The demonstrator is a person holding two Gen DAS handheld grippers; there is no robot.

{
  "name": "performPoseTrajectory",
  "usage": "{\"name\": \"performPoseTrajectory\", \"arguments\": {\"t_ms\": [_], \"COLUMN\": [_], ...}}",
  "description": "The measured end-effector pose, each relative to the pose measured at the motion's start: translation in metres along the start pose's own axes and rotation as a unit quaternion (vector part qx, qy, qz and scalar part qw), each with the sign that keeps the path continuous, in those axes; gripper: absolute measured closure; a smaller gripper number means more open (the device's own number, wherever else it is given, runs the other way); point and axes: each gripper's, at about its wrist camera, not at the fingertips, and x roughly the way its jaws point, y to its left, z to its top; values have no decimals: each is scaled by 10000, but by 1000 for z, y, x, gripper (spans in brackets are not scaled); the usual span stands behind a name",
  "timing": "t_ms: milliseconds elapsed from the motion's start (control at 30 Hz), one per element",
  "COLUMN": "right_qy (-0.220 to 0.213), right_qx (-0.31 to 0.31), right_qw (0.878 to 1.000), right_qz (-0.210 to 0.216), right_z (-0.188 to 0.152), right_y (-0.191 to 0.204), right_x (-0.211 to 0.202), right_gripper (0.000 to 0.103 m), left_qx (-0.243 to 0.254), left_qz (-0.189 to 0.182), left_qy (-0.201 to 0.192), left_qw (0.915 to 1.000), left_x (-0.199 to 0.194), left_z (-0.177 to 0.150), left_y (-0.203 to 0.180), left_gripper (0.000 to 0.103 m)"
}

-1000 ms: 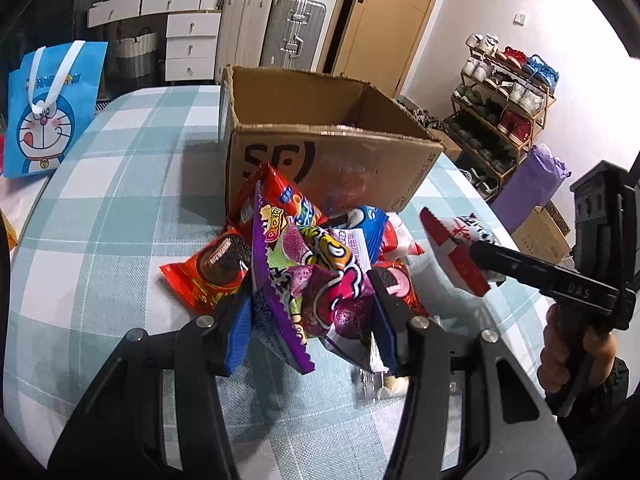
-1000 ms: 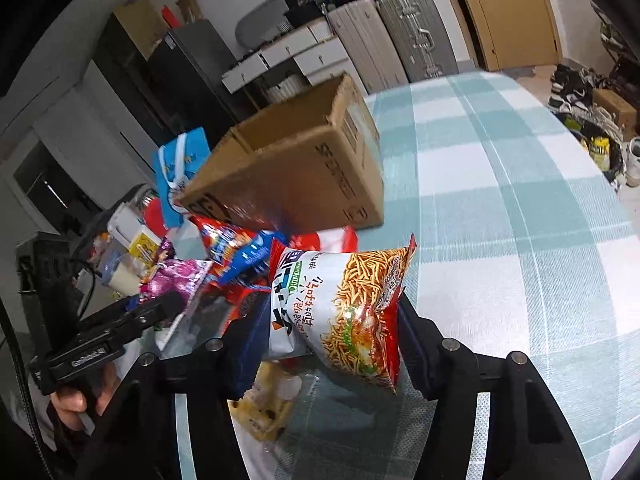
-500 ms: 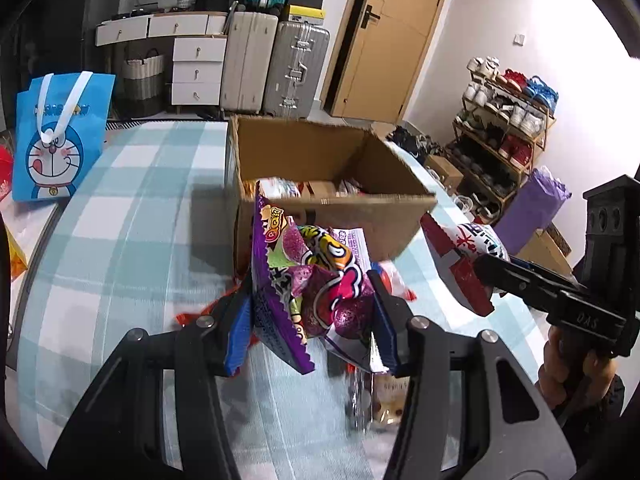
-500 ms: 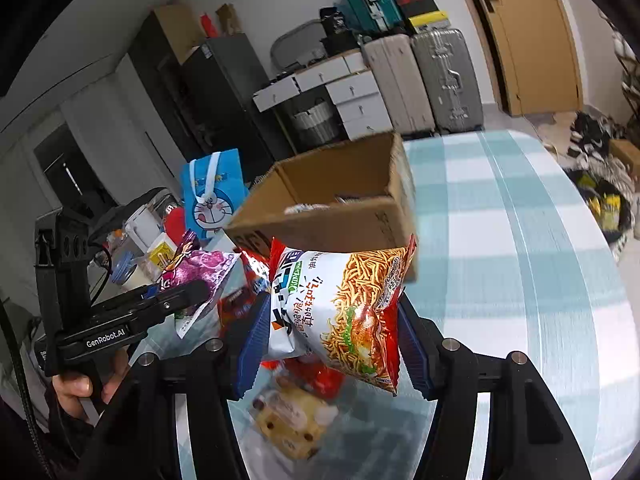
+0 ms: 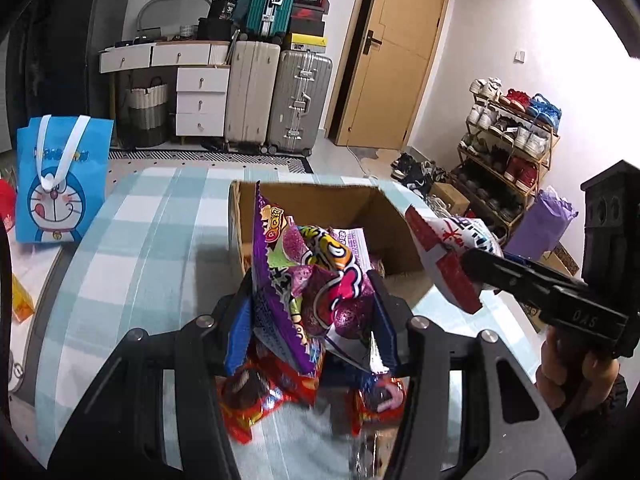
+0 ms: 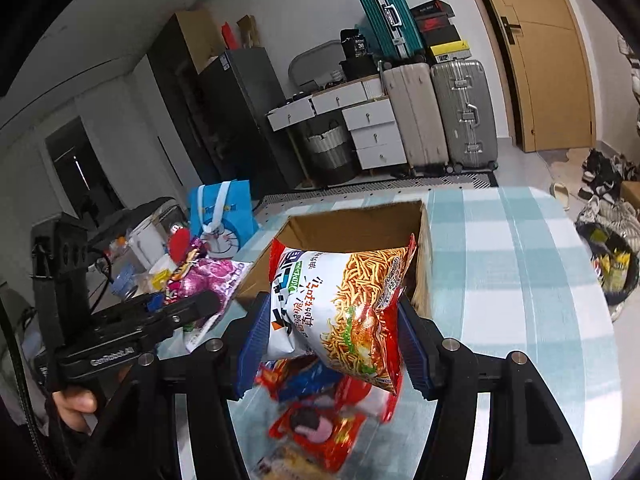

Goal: Organize snacks
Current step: 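Lift both bags into the cardboard box and open both grippers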

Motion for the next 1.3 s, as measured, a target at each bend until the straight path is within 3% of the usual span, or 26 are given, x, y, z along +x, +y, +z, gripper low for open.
{"name": "performPoseTrajectory", "arguments": {"t_ms": [733, 1300], "right_qy": [29, 119], "right_qx": [145, 30], "right_qw": [9998, 9986], "right_qz": [-109, -518], "right_z": [40, 47], "right_y": [-14, -16], "right_x": [66, 106], "right_gripper": [42, 42], "left_qx": [-49, 144], "left_qz": [181, 359], "left_qy": [31, 243], "left_qw": [9998, 9990], "left_x": [90, 148], "left_z": [60, 59], "left_y": [19, 25], "left_gripper": [54, 54]}}
